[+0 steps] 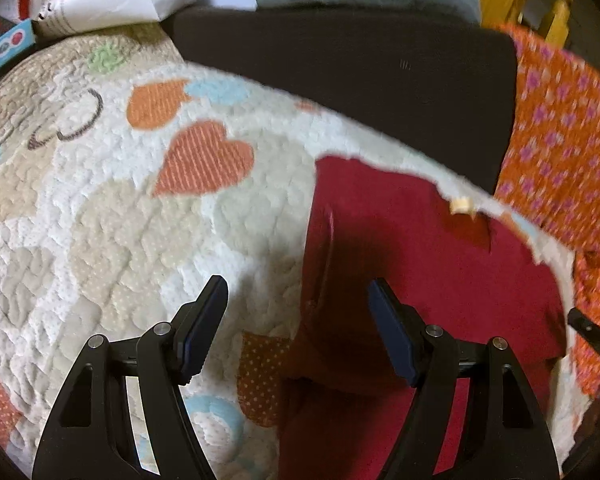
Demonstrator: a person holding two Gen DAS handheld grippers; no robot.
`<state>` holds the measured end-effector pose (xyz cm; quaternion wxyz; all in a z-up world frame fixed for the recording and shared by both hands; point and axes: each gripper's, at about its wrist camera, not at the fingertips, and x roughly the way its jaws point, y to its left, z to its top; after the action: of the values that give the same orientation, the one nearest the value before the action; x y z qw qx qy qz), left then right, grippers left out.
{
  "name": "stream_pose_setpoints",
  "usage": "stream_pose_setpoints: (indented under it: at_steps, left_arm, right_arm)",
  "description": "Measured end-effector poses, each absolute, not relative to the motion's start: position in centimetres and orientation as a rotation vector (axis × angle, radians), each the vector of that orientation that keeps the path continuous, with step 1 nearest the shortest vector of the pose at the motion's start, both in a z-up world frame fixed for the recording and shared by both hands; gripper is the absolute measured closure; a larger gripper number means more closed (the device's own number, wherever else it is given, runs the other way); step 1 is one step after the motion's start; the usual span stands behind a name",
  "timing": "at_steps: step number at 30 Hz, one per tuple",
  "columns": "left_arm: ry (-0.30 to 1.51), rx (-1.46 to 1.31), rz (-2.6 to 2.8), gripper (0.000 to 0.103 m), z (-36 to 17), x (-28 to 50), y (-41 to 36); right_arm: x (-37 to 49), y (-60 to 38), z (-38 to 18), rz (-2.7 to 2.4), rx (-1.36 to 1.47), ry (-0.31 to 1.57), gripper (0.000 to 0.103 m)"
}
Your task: Fold small clothes
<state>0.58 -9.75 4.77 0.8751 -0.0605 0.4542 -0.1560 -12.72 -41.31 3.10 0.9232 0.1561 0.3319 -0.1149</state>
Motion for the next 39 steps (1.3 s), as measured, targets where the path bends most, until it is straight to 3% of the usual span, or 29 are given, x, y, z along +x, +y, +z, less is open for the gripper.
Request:
stream_pose_setpoints:
  at_steps: [6,16,20,26,29,33,39]
  left_arm:
    - [1.007,-0.046,-0.312,0.029,2.6,1.0,-11.0]
    - [0.991,-0.039,-0.294,0.029,3.3,1.0,-10.6]
    - [1.005,-0.040,-0.295,0.029,2.9,0.9,-10.7]
    - [0.992,-0.023,-0.324,0.029,4.3,-1.2,-10.4]
    - [0.977,0.009,-0.350,0.029,5.0,-3.2,-10.1]
    - [0.939,0.081,-0.360,0.029,6.0,-5.9,-9.8]
    - [0.961,0.079,-0.344,0.029,5.7,-8.9,-8.6]
  right_arm:
    - [-11.2,-40.6,-1.4,-0.253,0.230,0.814,0.076]
    - [-13.9,-40.2,1.3,-0.280,0.253,0.752,0.075]
    - [-12.5,-41.0,-1.2,-0.332,0.219,0.845,0.074]
    - [-14.5,-40.0,0.3,-0.305,0.260,0.835,0.073]
    - [-17.4,-39.3,0.6,-0.296,0.285,0.830,0.072]
    - [-21.4,-38.6,-0.3,-0.289,0.340,0.827,0.062]
    - [-23.9,-38.6,-3.0,-0.300,0.375,0.857,0.061]
